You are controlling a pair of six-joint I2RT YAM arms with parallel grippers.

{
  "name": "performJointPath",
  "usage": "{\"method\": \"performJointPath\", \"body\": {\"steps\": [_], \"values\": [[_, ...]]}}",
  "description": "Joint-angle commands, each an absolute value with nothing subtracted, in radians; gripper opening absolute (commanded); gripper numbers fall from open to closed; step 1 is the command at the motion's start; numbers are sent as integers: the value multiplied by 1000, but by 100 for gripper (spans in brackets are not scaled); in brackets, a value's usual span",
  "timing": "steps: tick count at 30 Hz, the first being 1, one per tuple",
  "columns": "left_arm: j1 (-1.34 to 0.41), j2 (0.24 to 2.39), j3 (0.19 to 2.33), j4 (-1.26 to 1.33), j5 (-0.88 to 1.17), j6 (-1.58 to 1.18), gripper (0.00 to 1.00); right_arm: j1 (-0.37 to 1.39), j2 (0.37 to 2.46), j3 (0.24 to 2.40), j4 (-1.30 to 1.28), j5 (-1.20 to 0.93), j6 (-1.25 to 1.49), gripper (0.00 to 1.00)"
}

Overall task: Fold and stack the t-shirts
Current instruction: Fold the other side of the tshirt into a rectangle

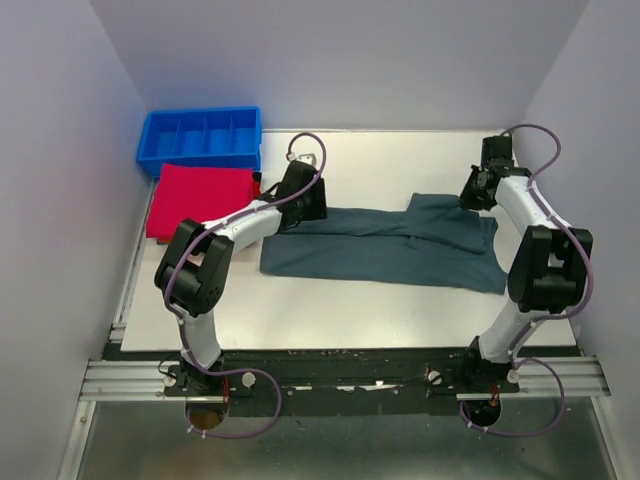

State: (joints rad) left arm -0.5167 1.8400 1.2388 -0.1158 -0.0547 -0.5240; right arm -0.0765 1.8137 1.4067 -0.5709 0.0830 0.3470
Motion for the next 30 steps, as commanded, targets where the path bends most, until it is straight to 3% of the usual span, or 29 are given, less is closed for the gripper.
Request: {"method": "performJointPath", "body": {"steps": [1,13,26,30], "values": [[-540,1868,1282,-143,-3,-512,62,-66,1672,1269,-551,69,350,1],[-575,1966,1410,-241,74,-459,62,-66,1264,867,-506,-80,436,1],[-574,2051,1511,-321,109,-426,61,-67,931,652,-649,24,607,1],[-577,2033,1483,-314,136,-422,61,-67,865,618,-678,6,621,13]]}}
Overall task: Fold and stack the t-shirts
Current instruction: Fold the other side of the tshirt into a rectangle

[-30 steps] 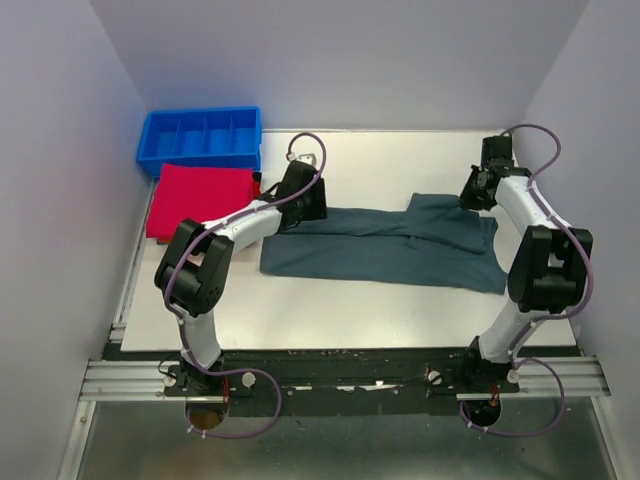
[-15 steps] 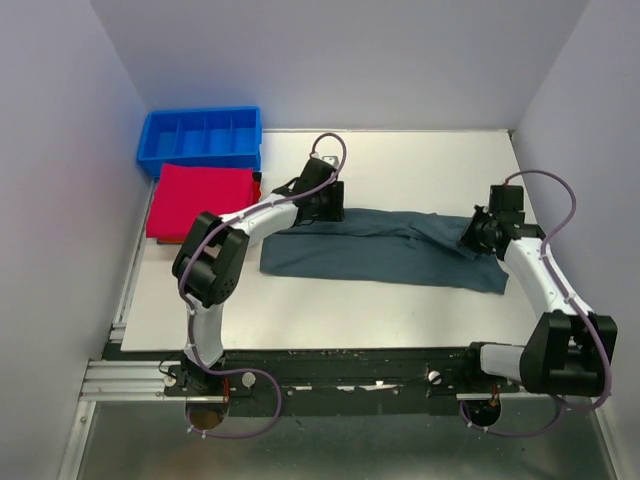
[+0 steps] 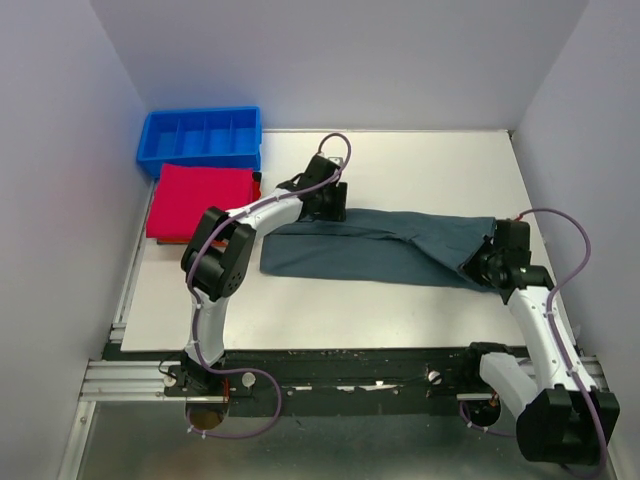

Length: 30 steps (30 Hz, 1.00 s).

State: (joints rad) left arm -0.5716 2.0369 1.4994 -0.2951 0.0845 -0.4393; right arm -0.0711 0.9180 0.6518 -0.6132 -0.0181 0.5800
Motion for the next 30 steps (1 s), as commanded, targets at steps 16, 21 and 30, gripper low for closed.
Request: {"method": "performJointPath", "body": {"steps": [16,21,30], "values": [[-603,1826,1194,-218,226,-454,50,-8,1011,672,-450,-222,574,68],[-603,1723,1125,-186,117,-445,56,165,1234,806,-388,-172,592,63],[-542,1611,1020,-173,-38,-518,55,302,1612,1094,-382,-115,604,1]]}}
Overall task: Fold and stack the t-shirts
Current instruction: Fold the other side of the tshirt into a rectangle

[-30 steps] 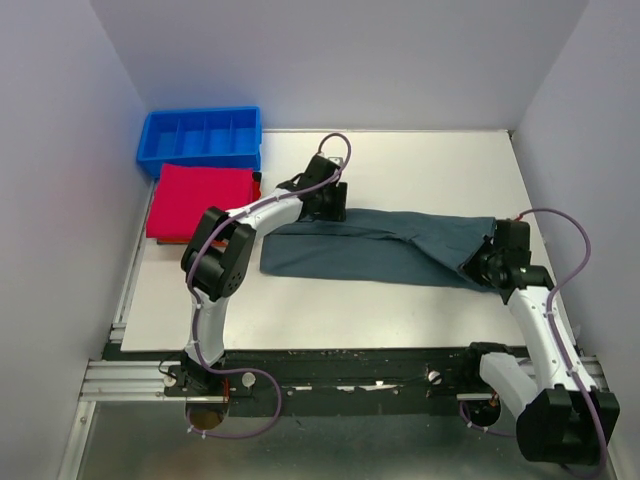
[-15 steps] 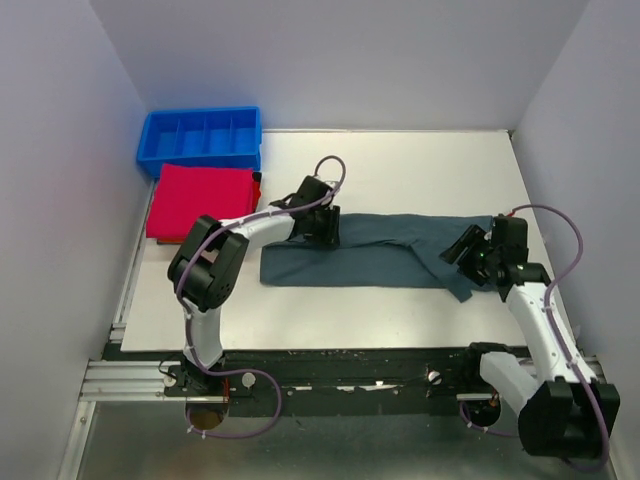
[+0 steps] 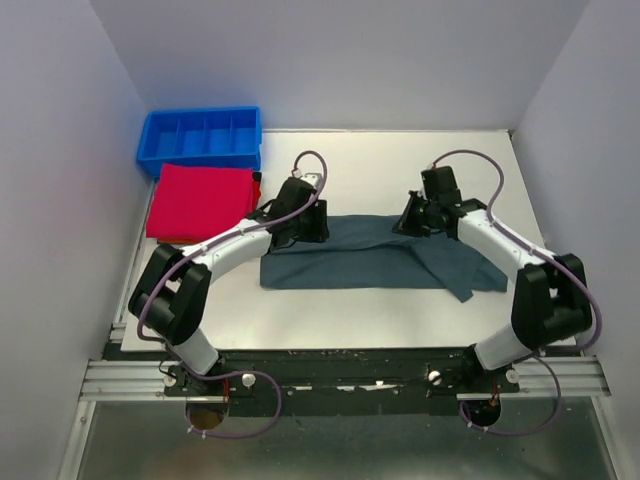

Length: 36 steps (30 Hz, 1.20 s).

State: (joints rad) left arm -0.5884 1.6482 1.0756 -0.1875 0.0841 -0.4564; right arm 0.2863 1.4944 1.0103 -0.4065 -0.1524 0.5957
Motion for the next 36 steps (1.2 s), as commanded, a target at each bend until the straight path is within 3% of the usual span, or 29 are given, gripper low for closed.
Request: {"method": "performJointPath", "body": {"steps": [1,9,16,21,26,31,34,36], "values": [[-516,1606,996,-161,-35,-540,54,304,1646,1112,-382,-114,604,1],[-413,1594,870,-153,-20,-601,49,322,1737,1027,-339,-97,641,1],[-379,1609,882,-161,-9,-603,49,328,1623,982,-334,-123,637,1],[-409,1508,922,-181,-95,-581,54,327,1505,1046,-460,-17,600,1],[-511,1502,1017,-267,-186,-546,58,293,1389,993,-505,97,580,18],[-623,1568,1060,-183,-91,-555,58,216,1350,917,-489,141,552,31],[-696,1666,1139,-132,-31,-560,58,189,1380,910,-472,161,540,43],[-735,1745,1221,-124,-2,-558,57,170,1416,919,-465,161,531,44]]}}
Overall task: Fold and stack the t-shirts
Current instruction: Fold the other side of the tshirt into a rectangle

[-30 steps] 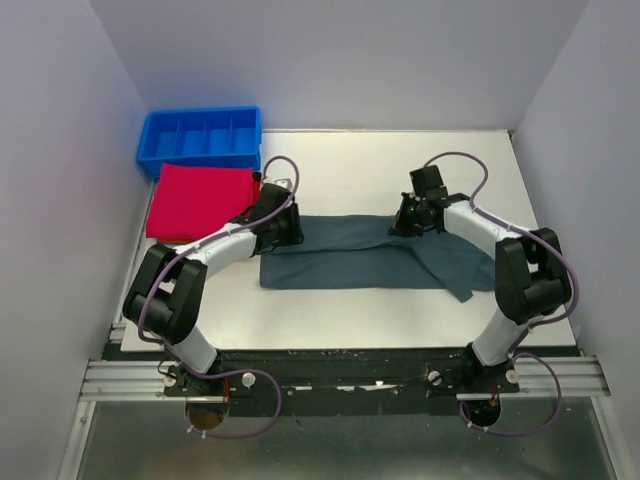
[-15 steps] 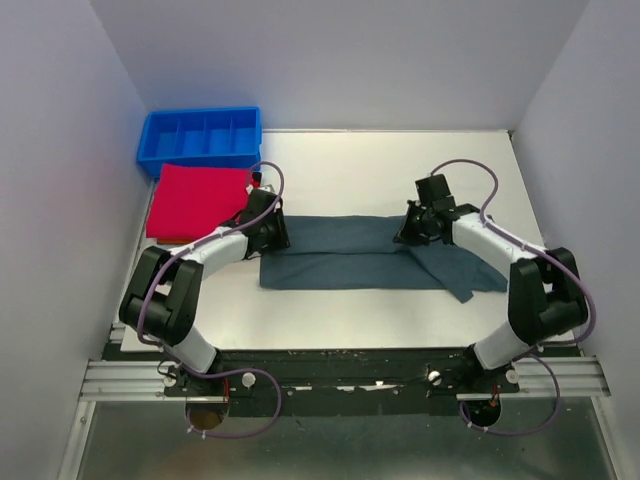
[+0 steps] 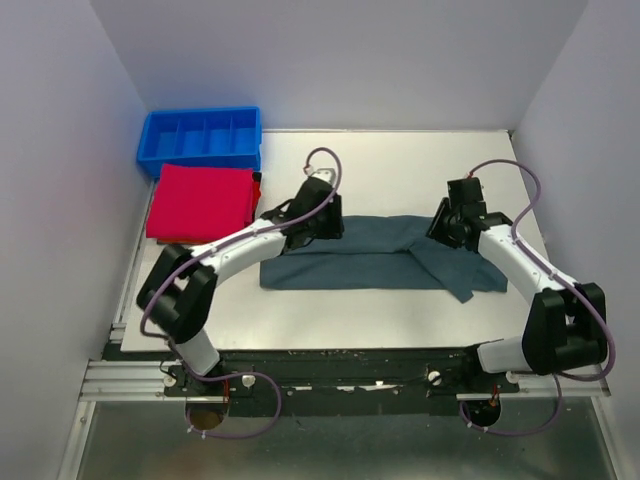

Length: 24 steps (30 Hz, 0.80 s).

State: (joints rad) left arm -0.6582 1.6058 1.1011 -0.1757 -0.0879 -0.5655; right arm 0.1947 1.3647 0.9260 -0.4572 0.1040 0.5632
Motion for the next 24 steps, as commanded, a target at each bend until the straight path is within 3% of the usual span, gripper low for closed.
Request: {"method": "performJointPath", "body": {"steps": [1,3,9,18,24], "values": [[-748,1782,1268,-121,26,-558,57,163,1437,928,-460,158,529,44],[-770,1860,1340,-100,70,-572,57,149,1468,943,-445,152,520,45],[-782,2058,1531,-55,202,-638,57,126,1592,1022,-439,133,499,60],[-781,2304,1741,-43,298,-722,56,81,1672,1057,-410,111,485,56],[-769,2394,1847,-103,318,-735,55,81,1715,1045,-380,6,468,47]]}}
